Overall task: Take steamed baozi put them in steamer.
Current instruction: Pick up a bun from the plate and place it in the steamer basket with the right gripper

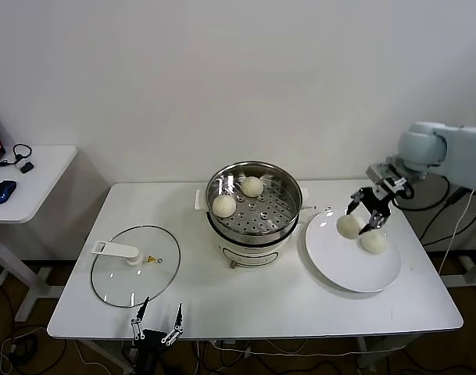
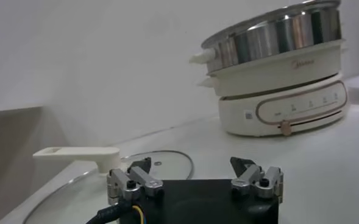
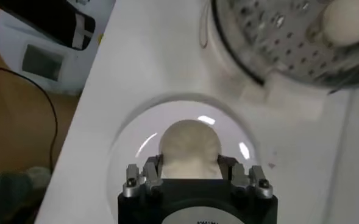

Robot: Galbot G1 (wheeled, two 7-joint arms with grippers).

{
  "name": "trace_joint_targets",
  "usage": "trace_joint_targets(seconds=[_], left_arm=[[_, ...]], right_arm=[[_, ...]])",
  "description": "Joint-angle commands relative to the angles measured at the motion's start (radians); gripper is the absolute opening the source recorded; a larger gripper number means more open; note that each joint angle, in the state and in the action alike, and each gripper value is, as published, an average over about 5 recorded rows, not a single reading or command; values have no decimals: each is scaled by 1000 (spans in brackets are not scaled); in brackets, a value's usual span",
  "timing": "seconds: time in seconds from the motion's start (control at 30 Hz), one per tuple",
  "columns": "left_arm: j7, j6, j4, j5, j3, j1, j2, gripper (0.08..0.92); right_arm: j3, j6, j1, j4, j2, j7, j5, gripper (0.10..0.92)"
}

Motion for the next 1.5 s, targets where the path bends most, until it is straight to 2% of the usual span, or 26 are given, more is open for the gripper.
trace_joint_targets(seconds=[0.03, 0.33, 0.5, 1.17, 1.5], left_arm=[[0, 1, -2, -3, 0, -2, -8, 823], [-1, 0, 5, -2, 0, -7, -14, 823], [-2, 1, 6, -6, -2, -10, -15, 823], [-3, 0, 1, -31, -24, -8, -10, 823], [-5, 2, 15, -25, -23, -15, -9, 823]], right_arm=[[-48, 205, 186, 24, 168, 10, 59, 626], [49, 434, 95, -15, 305, 112, -115, 620], [113, 498, -2, -54, 368, 151, -211, 619], [170, 566, -245, -308, 559, 153, -268, 619], [180, 574, -298, -323, 569, 147, -284, 611]])
